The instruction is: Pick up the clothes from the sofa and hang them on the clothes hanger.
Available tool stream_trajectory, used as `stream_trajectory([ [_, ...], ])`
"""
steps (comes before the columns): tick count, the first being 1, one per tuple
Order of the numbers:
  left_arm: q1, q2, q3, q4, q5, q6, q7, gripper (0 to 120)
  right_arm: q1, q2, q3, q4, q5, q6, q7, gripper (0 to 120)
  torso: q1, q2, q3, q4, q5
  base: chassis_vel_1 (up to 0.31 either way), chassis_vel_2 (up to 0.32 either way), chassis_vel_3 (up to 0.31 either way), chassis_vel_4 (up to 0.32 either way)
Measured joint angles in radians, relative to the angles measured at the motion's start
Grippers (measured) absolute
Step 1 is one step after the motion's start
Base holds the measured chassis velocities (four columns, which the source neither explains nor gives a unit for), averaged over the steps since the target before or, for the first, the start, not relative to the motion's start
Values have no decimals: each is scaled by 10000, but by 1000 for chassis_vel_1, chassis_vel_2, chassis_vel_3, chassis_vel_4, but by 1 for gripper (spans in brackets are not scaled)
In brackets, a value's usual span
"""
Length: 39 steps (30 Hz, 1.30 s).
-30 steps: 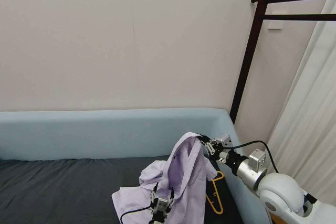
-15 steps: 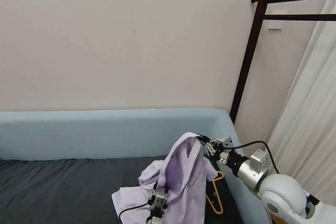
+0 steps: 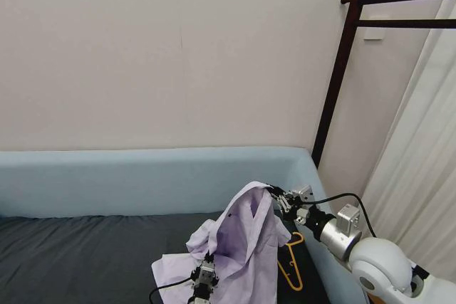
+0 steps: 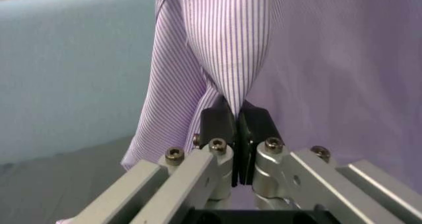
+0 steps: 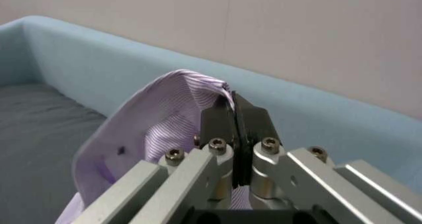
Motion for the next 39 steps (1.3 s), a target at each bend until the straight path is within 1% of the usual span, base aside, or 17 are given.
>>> stream_trajectory([
  [2,96,192,-135,-431,-288,131,127,0,89,84,-50,-150,21,-36,93,0,-1,0,-1,0,-2,0,0,0,0],
  [6,-68,1417,-707,-2182,-1629,967,470,0,729,221,-276,-635,53,-114,306,0,0,0,0,1,-5,0,0,0,0],
  [7,-68,1417,-707,-2182,-1629,967,470,0,729,221,-276,-635,53,-114,306,0,0,0,0,1,-5,0,0,0,0],
  [9,-534,2665,-975,-3399,-2847,1580,642,0,1300,234,-359,-953,183,-186,455,0,0,-1,1,1,1,0,0,0,0],
  [10,-534,2665,-975,-3399,-2847,1580,642,0,1300,234,-359,-953,183,-186,455,0,0,-1,1,1,1,0,0,0,0],
  [13,-1645,4502,-1183,-4848,-4976,2696,752,0,2203,121,-650,-1242,475,-256,563,0,0,0,0,2,-2,0,0,0,0],
  [14,-2112,5005,-1180,-5147,-5630,3077,793,0,2492,103,-769,-1317,572,-282,591,0,0,-1,1,1,-2,0,0,0,0],
  [15,-2112,5005,-1180,-5147,-5630,3077,793,0,2492,103,-769,-1317,572,-282,591,0,0,-1,1,1,-2,0,0,0,0],
  [18,-4184,6512,-932,-5732,-7303,4155,884,0,3776,123,-1283,-1511,826,-356,706,0,1,-1,2,-1,1,0,0,0,0],
  [19,-4184,6512,-932,-5732,-7303,4155,884,0,3776,123,-1283,-1511,826,-356,706,0,1,-1,2,-1,1,0,0,0,0],
  [23,-7100,7269,-308,-5734,-8485,4689,1014,0,6107,311,-1922,-1731,1339,-567,901,0,0,-1,0,3,-3,0,0,0,0],
  [24,-7100,7269,-308,-5734,-8485,4689,1014,0,6107,311,-1922,-1731,1339,-567,901,0,0,-1,0,3,-3,0,0,0,0],
  [28,-9292,6916,450,-4754,-8147,4395,500,0,7720,569,-2526,-2415,1783,-616,1146,0,1,-1,1,0,-3,0,0,0,0],
  [34,-10431,6926,1448,-4399,-8161,4636,1153,0,8556,696,-3134,-2658,2136,-594,1455,0,1,0,0,-5,-2,0,0,0,0],
  [35,-10647,7036,1899,-4388,-8126,4674,1390,0,8711,690,-3398,-2708,2135,-582,1437,0,1,0,0,-4,0,0,0,0,0],
  [37,-11365,7264,3631,-4193,-7467,4782,2017,0,9129,669,-4406,-3112,1826,-565,1042,0,2,-1,1,5,-3,0,0,0,0],
  [39,-11663,6992,4035,-3818,-7167,4781,1849,0,9179,865,-4572,-3361,1708,-556,1187,0,0,0,1,6,1,0,0,0,0],
])
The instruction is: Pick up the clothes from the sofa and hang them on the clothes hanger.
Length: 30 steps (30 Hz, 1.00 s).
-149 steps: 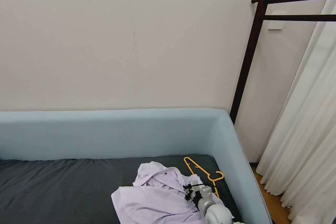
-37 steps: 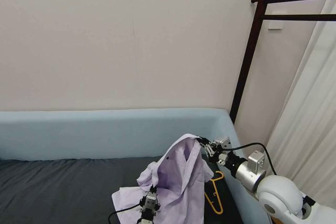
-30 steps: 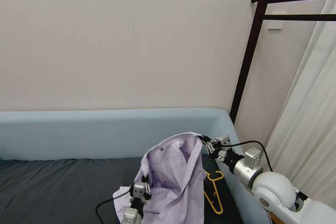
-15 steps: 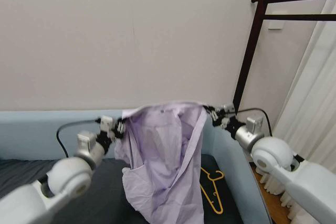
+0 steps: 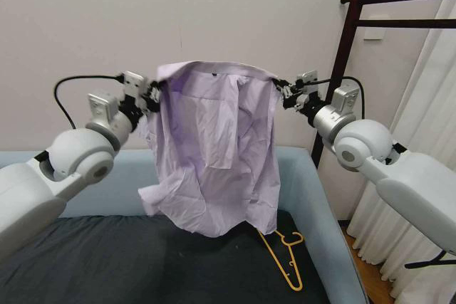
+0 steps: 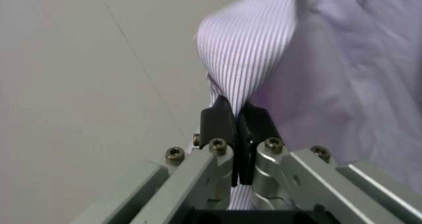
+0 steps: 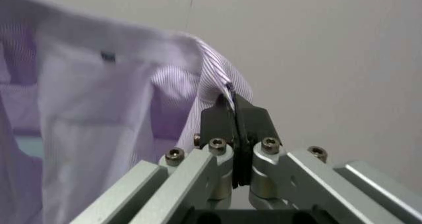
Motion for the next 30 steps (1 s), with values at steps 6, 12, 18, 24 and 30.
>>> stream_trajectory([
  [6,-275,-848,-162,786,243,0,-857,0,79,328,231,-177,132,-100,789,0,5,-2,3,-14,3,0,0,0,0],
  [12,1288,117,-1410,-656,274,-6,-1041,0,-455,-421,721,1413,799,-538,1167,0,1,-1,-1,-4,0,0,0,0,0],
  [18,4610,1695,-4792,-3174,70,203,-1438,0,-1168,-1171,1488,3697,1954,-1430,1875,0,-3,2,-5,1,-1,0,0,0,0],
  [24,5569,2731,-6145,-5202,-1478,821,-2340,0,-1285,-1779,2346,5296,3452,-2111,2392,0,-3,3,-6,-6,0,0,0,0,0],
  [30,5130,3268,-6357,-5588,-2027,1150,-2654,0,-1492,-2781,3762,6283,5228,-2476,2952,0,-3,3,-4,-8,2,0,0,0,0],
])
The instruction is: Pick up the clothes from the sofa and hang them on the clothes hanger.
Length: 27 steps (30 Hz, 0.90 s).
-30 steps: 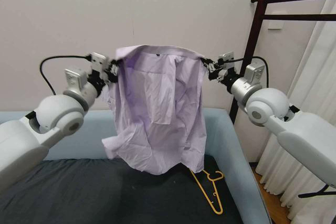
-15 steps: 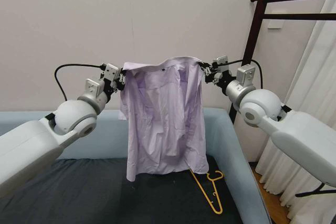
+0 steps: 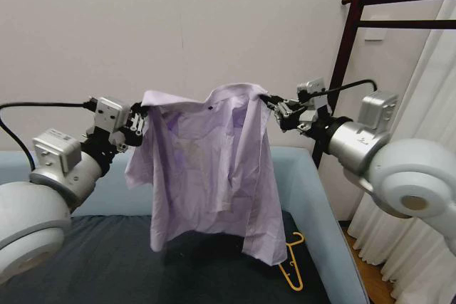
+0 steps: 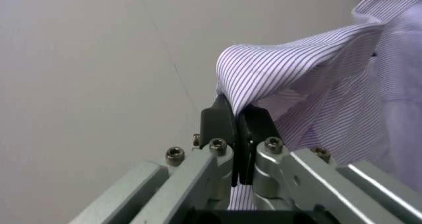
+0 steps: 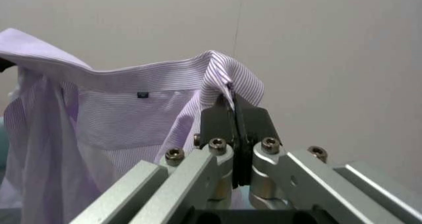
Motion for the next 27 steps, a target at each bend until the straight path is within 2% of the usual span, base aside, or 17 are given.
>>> stream_trajectory([
  [5,80,-656,407,631,357,58,-185,0,-292,-92,218,76,467,-13,254,0,-1,0,2,-3,-2,0,0,0,0],
  [7,78,-1308,1064,1481,880,62,-235,0,-748,472,-90,-188,48,-2,375,0,2,-2,4,2,-2,0,0,0,0],
  [8,78,-1308,1064,1481,880,62,-235,0,-748,472,-90,-188,48,-2,375,0,2,-2,4,2,-2,0,0,0,0],
  [12,104,-2193,1969,2682,1696,1,-242,0,-1680,1457,-659,-1127,-1109,96,325,0,5,-4,5,8,-4,0,0,0,0],
  [13,104,-2193,1969,2682,1696,1,-242,0,-1680,1457,-659,-1127,-1109,96,325,0,5,-4,5,8,-4,0,0,0,0],
  [16,158,-3329,3143,3690,2366,-3,-300,0,-3502,2147,-782,-2175,-2946,348,-30,0,5,-4,5,8,2,0,0,0,0],
  [18,271,-3999,3855,4405,2948,-106,-218,0,-4461,2518,-711,-2835,-3953,581,-325,0,6,-5,7,-12,1,0,0,0,0],
  [20,355,-4212,4078,4687,3156,-151,-188,0,-4727,2681,-687,-3139,-4307,685,-454,0,6,-5,5,-10,1,0,0,0,0],
  [23,659,-5040,4785,6175,4064,-484,-42,0,-5336,3459,-972,-4568,-5493,1212,-937,0,5,-5,4,1,1,0,0,0,0],
  [24,659,-5040,4785,6175,4064,-484,-42,0,-5336,3459,-972,-4568,-5493,1212,-937,0,5,-5,4,1,1,0,0,0,0],
  [27,802,-6006,5125,7789,4724,-807,-22,0,-5381,4432,-1578,-6161,-6767,1961,-1345,0,5,-5,5,5,-2,0,0,0,0],
])
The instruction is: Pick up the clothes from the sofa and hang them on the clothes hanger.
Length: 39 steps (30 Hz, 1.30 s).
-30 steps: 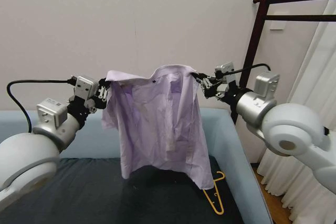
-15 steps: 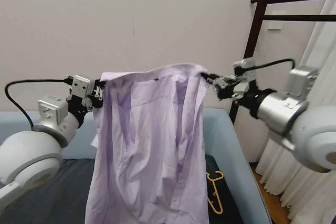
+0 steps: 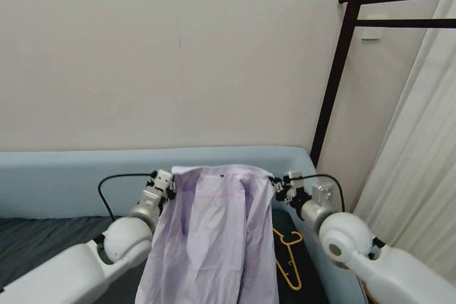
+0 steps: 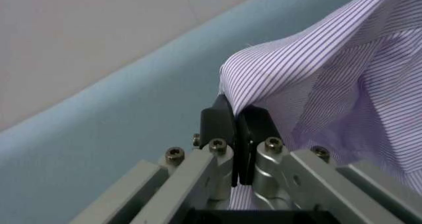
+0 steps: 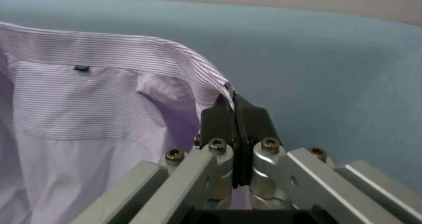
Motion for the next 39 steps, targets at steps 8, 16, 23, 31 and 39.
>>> stream_trajectory([
  [8,-310,-1429,81,2568,767,-568,-15,0,449,1429,-807,-2247,-1147,775,-274,0,1,0,-1,-4,-1,0,0,0,0],
  [16,255,-1664,-36,2989,1030,-758,234,0,450,2418,-902,-4217,-1732,1362,-781,0,-2,1,-2,-1,0,0,0,0,0],
  [23,413,-2058,-188,3401,1098,-797,239,0,261,2570,-817,-4596,-2320,1957,-1216,0,-2,1,-2,-5,0,0,0,0,0],
  [31,326,-2306,-159,3584,1128,-830,237,0,-261,2184,-525,-3902,-2415,1966,-1404,22,-2,2,-3,-3,0,0,0,0,0],
  [39,345,-2319,-77,3523,1356,-930,221,0,-1470,1441,824,-3022,-1665,1788,-2299,56,-3,3,-4,-6,0,0,0,0,0],
])
